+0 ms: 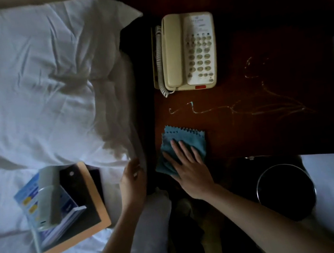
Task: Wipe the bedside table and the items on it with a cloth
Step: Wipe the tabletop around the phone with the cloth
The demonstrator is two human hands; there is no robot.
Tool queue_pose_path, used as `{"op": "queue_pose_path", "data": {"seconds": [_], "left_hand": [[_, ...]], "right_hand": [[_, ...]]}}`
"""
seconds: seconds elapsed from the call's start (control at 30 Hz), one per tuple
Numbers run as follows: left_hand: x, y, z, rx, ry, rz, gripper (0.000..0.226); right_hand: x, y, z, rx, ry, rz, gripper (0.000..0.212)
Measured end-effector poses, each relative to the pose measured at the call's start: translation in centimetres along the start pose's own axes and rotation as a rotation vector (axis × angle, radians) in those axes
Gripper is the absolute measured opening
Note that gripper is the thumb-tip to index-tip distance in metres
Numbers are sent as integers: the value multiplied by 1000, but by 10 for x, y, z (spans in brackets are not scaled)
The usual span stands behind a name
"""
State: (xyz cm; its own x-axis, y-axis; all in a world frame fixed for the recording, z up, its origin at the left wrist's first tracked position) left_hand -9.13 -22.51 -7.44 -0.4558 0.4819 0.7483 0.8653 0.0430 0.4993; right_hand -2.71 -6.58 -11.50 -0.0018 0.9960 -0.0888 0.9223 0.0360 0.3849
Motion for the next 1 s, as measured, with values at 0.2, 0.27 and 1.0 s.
{"op": "queue_pose_path", "data": {"seconds": [0.2, 0.27, 1.0], "left_hand": [[9, -3, 1, -9, 11, 60, 24], [10, -5, 4, -14, 16, 73, 23], [75, 4, 116, -180, -574, 506, 58]], "right_hand": [[2, -27, -15, 26, -23, -5, 61], [6, -44, -24, 38, -57, 15, 62], [175, -14, -23, 50, -120, 400, 60]]}}
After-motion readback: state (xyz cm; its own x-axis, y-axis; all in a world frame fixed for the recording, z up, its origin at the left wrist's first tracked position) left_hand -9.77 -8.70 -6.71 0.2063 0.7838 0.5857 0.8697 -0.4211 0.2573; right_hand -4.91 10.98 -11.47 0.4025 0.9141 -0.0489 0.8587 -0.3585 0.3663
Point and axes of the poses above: each hand's wrist, its own y-axis away from the middle knuckle, its own z-axis out of the palm, x = y × z, the point moved 9 cm from there along -y, towards the middle knuckle, and after that the axes turned 12 degrees about y, right-handed, at the moved point
